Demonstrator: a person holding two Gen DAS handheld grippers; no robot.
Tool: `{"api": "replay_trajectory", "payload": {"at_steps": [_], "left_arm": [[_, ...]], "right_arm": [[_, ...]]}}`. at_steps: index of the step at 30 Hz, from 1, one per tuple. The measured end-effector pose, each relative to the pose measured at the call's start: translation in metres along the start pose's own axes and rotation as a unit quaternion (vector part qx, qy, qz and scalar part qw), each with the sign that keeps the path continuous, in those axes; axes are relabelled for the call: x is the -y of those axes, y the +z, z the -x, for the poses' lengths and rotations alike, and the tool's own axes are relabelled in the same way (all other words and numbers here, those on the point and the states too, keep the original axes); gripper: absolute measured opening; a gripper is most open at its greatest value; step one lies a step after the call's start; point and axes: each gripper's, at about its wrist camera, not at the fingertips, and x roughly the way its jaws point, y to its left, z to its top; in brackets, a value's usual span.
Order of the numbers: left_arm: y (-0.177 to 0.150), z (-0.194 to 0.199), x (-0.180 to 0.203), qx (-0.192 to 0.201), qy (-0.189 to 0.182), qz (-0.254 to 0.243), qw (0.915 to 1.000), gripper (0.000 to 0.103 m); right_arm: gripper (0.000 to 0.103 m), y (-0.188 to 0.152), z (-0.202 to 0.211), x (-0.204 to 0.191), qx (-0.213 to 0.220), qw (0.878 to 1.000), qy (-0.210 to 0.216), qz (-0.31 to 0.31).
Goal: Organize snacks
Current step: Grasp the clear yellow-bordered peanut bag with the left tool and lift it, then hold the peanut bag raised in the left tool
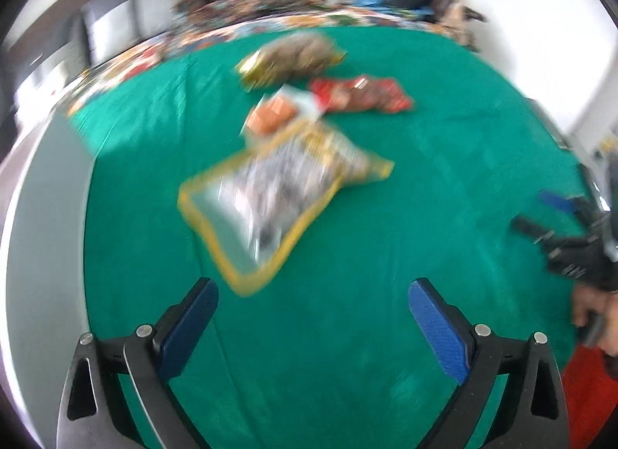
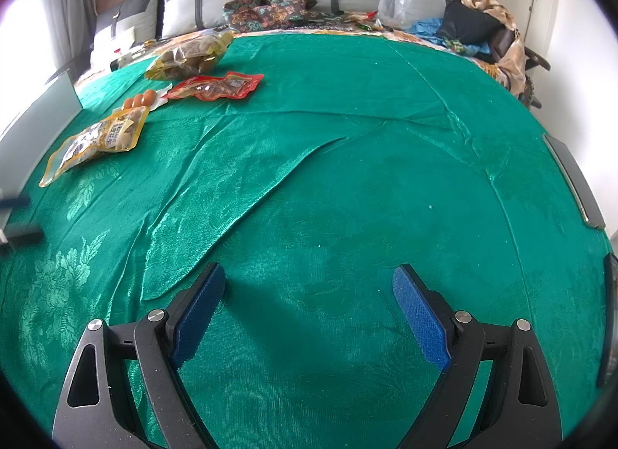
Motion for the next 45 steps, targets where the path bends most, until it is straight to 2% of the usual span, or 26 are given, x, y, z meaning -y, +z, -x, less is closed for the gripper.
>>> {"api": "replay_trajectory", "payload": {"at_steps": [2, 3, 6, 10, 14, 15, 17, 19, 21, 23, 24, 25, 27, 30, 33, 36, 38, 40, 43, 45], "left_arm": [[0.028, -0.004, 0.001, -0.024, -0.013, -0.043, 0.9987, 0.099], [0.044, -0.010, 0.004, -0.035, -0.007, -0.080, 0.9961, 0.099], [0.073, -0.033, 0.008, -0.061, 0.001, -0.147, 0.9872, 0.099], [0.089, -0.069, 0.011, -0.110, -0.031, -0.180, 0.9769, 0.098], [0.087, -0.100, 0.007, -0.135, -0.021, -0.191, 0.9720, 0.098], [0.085, -0.106, 0.004, -0.140, -0.015, -0.188, 0.9720, 0.103], [0.086, -0.109, -0.009, -0.127, -0.031, -0.155, 0.9792, 0.103], [0.088, -0.108, -0.019, -0.106, -0.023, -0.123, 0.9864, 0.103], [0.085, -0.106, -0.025, -0.096, -0.016, -0.103, 0.9899, 0.102], [0.078, -0.098, -0.028, -0.078, -0.012, -0.089, 0.9929, 0.091], [0.073, -0.089, -0.029, -0.065, -0.007, -0.082, 0.9945, 0.071], [0.069, -0.084, -0.030, -0.062, -0.009, -0.066, 0.9959, 0.057], [0.053, -0.071, -0.034, -0.059, 0.006, -0.030, 0.9978, 0.054], [0.018, -0.055, -0.038, -0.055, 0.047, 0.021, 0.9971, 0.054], [-0.035, -0.025, -0.054, -0.046, 0.087, 0.119, 0.9880, 0.054], [-0.071, -0.005, -0.066, -0.024, 0.117, 0.173, 0.9776, 0.055], [-0.085, -0.002, -0.072, -0.006, 0.128, 0.192, 0.9730, 0.062], [-0.095, -0.002, -0.073, 0.001, 0.120, 0.209, 0.9707, 0.085], [-0.096, -0.012, -0.068, 0.027, 0.142, 0.185, 0.9720, 0.100], [-0.095, -0.016, -0.070, 0.051, 0.137, 0.184, 0.9721, 0.103]], "right_arm": [[0.091, 0.000, 0.000, 0.000, 0.000, 1.000, 0.000, 0.000], [0.091, 0.000, 0.000, 0.000, 0.000, 1.000, 0.000, 0.000], [0.091, 0.000, 0.000, 0.000, 0.000, 1.000, 0.000, 0.000], [0.091, 0.000, 0.000, 0.000, 0.000, 1.000, 0.000, 0.000], [0.091, 0.000, 0.000, 0.000, 0.000, 1.000, 0.000, 0.000], [0.091, 0.000, 0.000, 0.000, 0.000, 1.000, 0.000, 0.000], [0.091, 0.000, 0.000, 0.000, 0.000, 1.000, 0.000, 0.000], [0.091, 0.000, 0.000, 0.000, 0.000, 1.000, 0.000, 0.000], [0.091, 0.000, 0.000, 0.000, 0.000, 1.000, 0.000, 0.000], [0.091, 0.000, 0.000, 0.000, 0.000, 1.000, 0.000, 0.000], [0.091, 0.000, 0.000, 0.000, 0.000, 1.000, 0.000, 0.000], [0.091, 0.000, 0.000, 0.000, 0.000, 1.000, 0.000, 0.000], [0.091, 0.000, 0.000, 0.000, 0.000, 1.000, 0.000, 0.000], [0.091, 0.000, 0.000, 0.000, 0.000, 1.000, 0.000, 0.000], [0.091, 0.000, 0.000, 0.000, 0.000, 1.000, 0.000, 0.000], [0.091, 0.000, 0.000, 0.000, 0.000, 1.000, 0.000, 0.000], [0.091, 0.000, 0.000, 0.000, 0.000, 1.000, 0.000, 0.000], [0.091, 0.000, 0.000, 0.000, 0.000, 1.000, 0.000, 0.000], [0.091, 0.000, 0.000, 0.000, 0.000, 1.000, 0.000, 0.000], [0.091, 0.000, 0.000, 0.000, 0.000, 1.000, 0.000, 0.000]]}}
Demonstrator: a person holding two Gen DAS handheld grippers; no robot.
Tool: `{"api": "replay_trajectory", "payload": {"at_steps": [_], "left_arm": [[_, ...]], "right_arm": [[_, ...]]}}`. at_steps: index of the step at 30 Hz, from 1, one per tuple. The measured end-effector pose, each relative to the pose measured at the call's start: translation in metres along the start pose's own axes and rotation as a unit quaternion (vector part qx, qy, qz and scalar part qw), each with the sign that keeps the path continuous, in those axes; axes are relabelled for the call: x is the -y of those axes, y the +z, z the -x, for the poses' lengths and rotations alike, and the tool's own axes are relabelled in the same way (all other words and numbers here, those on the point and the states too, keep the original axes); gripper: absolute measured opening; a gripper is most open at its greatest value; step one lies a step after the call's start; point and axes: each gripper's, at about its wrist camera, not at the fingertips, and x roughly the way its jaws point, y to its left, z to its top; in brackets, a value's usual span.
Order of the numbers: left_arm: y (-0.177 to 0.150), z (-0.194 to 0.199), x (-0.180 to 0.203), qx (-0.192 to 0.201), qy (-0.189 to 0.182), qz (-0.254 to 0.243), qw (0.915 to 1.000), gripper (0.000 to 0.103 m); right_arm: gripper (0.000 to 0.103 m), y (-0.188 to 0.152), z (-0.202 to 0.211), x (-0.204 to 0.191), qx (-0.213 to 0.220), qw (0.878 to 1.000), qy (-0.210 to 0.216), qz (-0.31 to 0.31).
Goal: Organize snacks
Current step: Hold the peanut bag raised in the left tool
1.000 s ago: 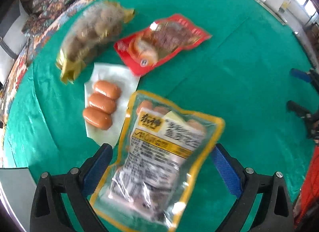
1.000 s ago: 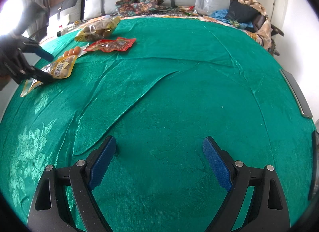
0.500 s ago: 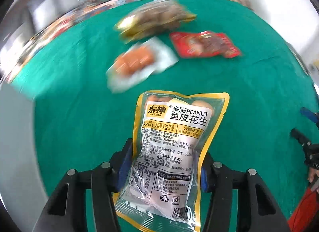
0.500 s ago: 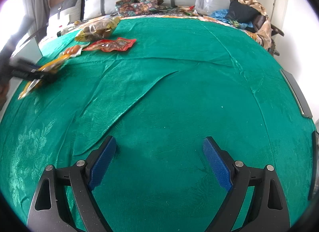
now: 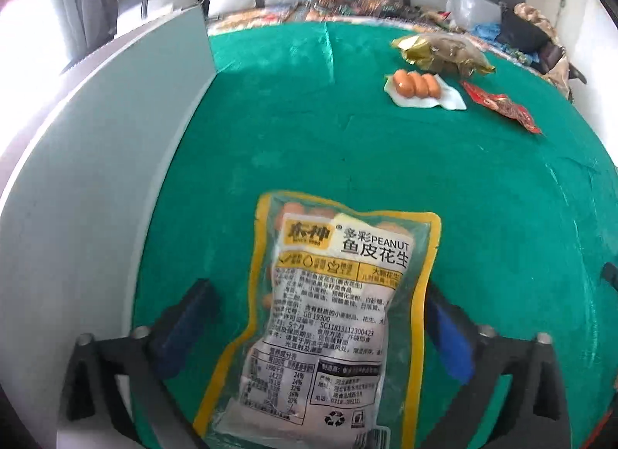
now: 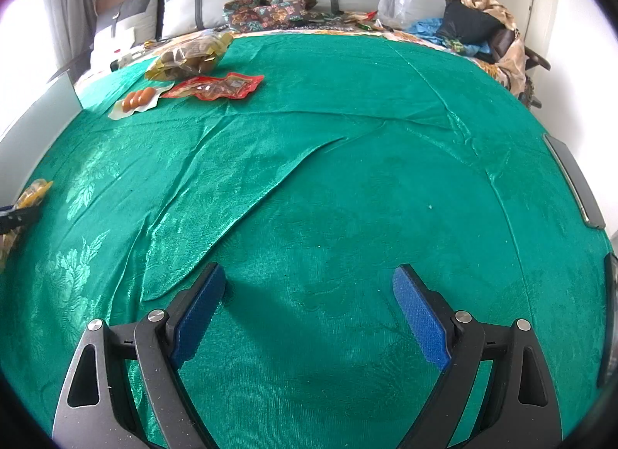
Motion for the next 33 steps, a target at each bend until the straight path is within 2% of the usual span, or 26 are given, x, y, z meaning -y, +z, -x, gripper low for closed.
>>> {"api": "replay_trajectory", "payload": {"at_steps": [1, 7, 33], "left_arm": [[0.0096, -0.0059, -0.0011, 0.011, 0.002, 0.002, 0.9999, 0.103], [0.0131, -0.0090, 0.0029, 0.023, 0.005, 0.007, 0.9997, 0.103], [0.0140, -0.0109, 0.0043, 0.024, 0.007, 0.008, 0.9997, 0.103]], "right_arm": [[0.091, 0.0000, 0.0000, 0.0000, 0.000, 1.000, 0.000, 0.000], [0.091, 0.0000, 0.0000, -0.0001, 0.000, 1.000, 0.000, 0.000], [0.091, -0.0003, 0.0002, -0.0003, 0.000, 1.000, 0.000, 0.000]]}}
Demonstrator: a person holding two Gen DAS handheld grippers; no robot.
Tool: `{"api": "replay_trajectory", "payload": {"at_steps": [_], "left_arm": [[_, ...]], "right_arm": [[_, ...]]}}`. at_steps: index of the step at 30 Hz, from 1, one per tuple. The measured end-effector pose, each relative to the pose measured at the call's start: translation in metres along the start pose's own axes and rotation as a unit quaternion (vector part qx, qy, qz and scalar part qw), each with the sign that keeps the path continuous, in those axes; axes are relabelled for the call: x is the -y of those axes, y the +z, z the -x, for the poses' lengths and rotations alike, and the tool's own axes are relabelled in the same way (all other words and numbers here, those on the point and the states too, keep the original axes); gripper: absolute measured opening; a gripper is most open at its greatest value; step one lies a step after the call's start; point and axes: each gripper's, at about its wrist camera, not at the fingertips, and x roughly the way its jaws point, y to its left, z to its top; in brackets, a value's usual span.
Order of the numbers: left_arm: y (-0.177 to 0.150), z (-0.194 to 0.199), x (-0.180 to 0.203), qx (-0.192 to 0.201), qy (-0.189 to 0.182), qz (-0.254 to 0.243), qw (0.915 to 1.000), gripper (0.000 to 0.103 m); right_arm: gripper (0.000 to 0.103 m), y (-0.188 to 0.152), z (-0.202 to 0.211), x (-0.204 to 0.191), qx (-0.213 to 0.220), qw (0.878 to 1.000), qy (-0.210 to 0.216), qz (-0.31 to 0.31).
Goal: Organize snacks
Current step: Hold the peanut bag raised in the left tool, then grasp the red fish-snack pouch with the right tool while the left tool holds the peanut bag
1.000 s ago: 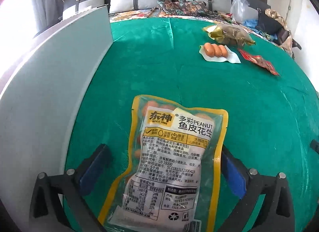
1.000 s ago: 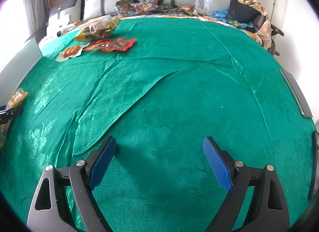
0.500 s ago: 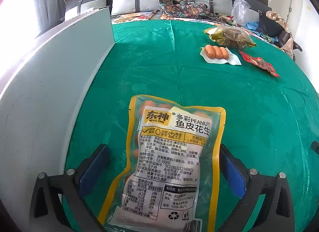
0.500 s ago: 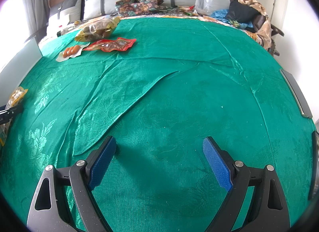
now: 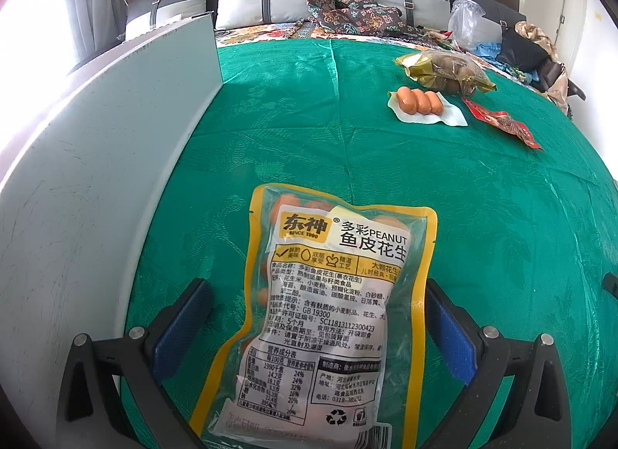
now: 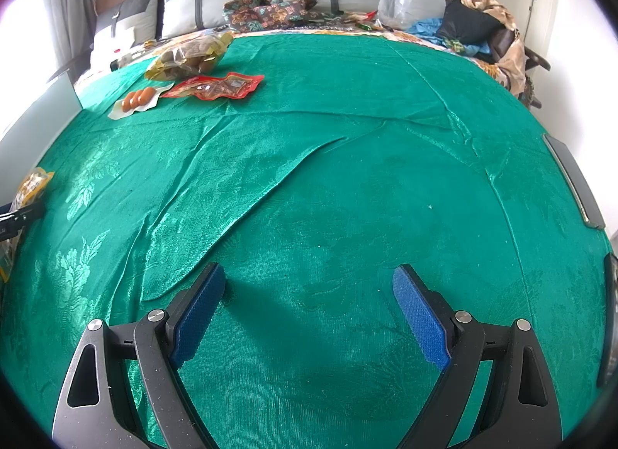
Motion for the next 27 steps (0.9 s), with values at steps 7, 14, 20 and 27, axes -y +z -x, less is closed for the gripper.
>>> {"api": "replay_trajectory", "payload": {"at_steps": [7, 14, 20, 27], "left_arm": [[0.000, 0.000, 0.000, 0.000, 0.000, 0.000, 1.0000, 0.103], [0.000, 0.000, 0.000, 0.000, 0.000, 0.000, 1.0000, 0.103], [0.000, 0.000, 0.000, 0.000, 0.000, 0.000, 1.0000, 0.103], [0.000, -0.001, 0.000, 0.001, -0.001, 0.001, 1.0000, 0.103]], "right_arm": [[0.091, 0.000, 0.000, 0.000, 0.000, 1.000, 0.000, -0.001], [0.091, 0.027, -0.006, -0.001, -0.010, 0.999, -0.011, 0.045], [0.091, 0.128, -0.055, -0.049, -0.055, 0.980, 0.092, 0.166], [0.091, 0.173, -0.115, -0.104, -0.073, 0.941, 0.062, 0.323]]}}
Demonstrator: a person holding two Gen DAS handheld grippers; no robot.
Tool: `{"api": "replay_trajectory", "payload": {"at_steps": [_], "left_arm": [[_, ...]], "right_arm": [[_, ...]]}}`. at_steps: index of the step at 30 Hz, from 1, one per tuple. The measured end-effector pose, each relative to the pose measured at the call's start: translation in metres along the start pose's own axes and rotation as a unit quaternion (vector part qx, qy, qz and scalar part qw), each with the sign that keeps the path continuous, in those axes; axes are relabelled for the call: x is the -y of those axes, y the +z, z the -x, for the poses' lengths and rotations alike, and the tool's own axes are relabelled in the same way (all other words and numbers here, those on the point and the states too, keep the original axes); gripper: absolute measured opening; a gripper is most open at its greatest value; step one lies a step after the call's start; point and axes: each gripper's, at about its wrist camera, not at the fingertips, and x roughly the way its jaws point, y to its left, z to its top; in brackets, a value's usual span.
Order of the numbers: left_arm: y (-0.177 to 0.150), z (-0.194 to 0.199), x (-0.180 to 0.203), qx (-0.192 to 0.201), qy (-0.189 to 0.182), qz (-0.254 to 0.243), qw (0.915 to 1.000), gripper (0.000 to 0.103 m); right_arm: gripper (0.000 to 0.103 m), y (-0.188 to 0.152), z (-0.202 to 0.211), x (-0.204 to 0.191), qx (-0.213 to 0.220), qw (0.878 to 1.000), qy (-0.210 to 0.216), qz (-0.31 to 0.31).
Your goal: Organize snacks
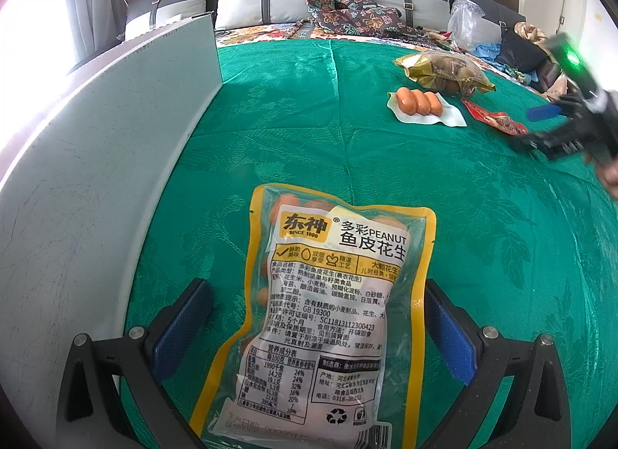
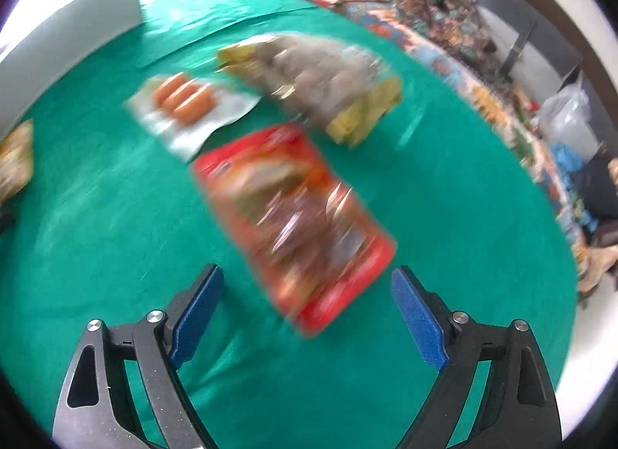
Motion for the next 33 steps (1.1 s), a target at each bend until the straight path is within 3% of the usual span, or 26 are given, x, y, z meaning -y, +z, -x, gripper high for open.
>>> {"api": "replay_trajectory", "payload": {"at_steps": [4, 6, 8, 10, 12, 14, 16, 18, 19, 21, 23, 25, 27, 30, 31, 33], "left_arm": [[0.000, 0.000, 0.000, 0.000, 0.000, 0.000, 1.0000, 0.103], [0.000, 0.001, 0.001, 0.000, 0.000, 0.000, 1.0000, 0.103], [0.000, 0.001, 0.001, 0.000, 0.000, 0.000, 1.0000, 0.103], [0.000, 0.001, 0.001, 0.000, 0.001, 0.000, 1.0000, 0.103], [0.000, 0.001, 0.001, 0.000, 0.001, 0.000, 1.0000, 0.103], [0.000, 0.001, 0.000, 0.000, 0.000, 0.000, 1.0000, 0.103], [0.000, 0.001, 0.001, 0.000, 0.000, 0.000, 1.0000, 0.103], [0.000, 0.001, 0.001, 0.000, 0.000, -0.001, 1.0000, 0.103], [0.000, 0.001, 0.001, 0.000, 0.000, -0.001, 1.0000, 0.103], [0.000, 0.001, 0.001, 0.000, 0.000, 0.000, 1.0000, 0.103], [0.000, 0.001, 0.001, 0.000, 0.000, -0.001, 1.0000, 0.103], [0.000, 0.001, 0.001, 0.000, 0.000, 0.000, 1.0000, 0.103], [0.000, 0.001, 0.001, 0.000, 0.000, 0.000, 1.0000, 0.103], [0.000, 0.001, 0.001, 0.000, 0.000, 0.000, 1.0000, 0.103], [-0.001, 0.001, 0.001, 0.000, 0.000, 0.000, 1.0000, 0.103], [-0.001, 0.001, 0.001, 0.000, 0.000, 0.000, 1.0000, 0.103]], "right_arm": [[0.088, 0.016, -0.020, 0.021, -0.009, 0.997, 0.067, -0.041], [0.074, 0.019, -0.022, 0.028, -0.018, 0.992, 0.099, -0.077], [0.072, 0.017, -0.017, 0.028, -0.017, 0.991, 0.095, -0.092], [0.063, 0.010, -0.007, 0.025, -0.015, 0.987, 0.107, -0.117], [0.059, 0.003, 0.003, 0.026, -0.016, 0.976, 0.142, -0.162], [0.059, -0.017, 0.013, 0.024, -0.023, 0.954, 0.202, -0.219], [0.059, -0.049, 0.024, 0.015, -0.029, 0.923, 0.270, -0.271], [0.059, -0.090, 0.029, 0.009, -0.027, 0.863, 0.362, -0.351], [0.060, -0.119, 0.032, 0.004, -0.025, 0.822, 0.405, -0.400], [0.063, -0.163, 0.037, -0.001, -0.025, 0.784, 0.418, -0.458], [0.066, -0.208, 0.046, 0.011, 0.007, 0.739, 0.422, -0.525], [0.068, -0.246, 0.061, 0.029, 0.031, 0.719, 0.385, -0.578], [0.069, -0.270, 0.077, 0.040, 0.044, 0.727, 0.349, -0.590], [0.070, -0.280, 0.092, 0.045, 0.047, 0.743, 0.334, -0.578], [0.070, -0.278, 0.095, 0.043, 0.046, 0.754, 0.327, -0.568], [0.072, -0.269, 0.103, 0.042, 0.037, 0.800, 0.275, -0.531]]}}
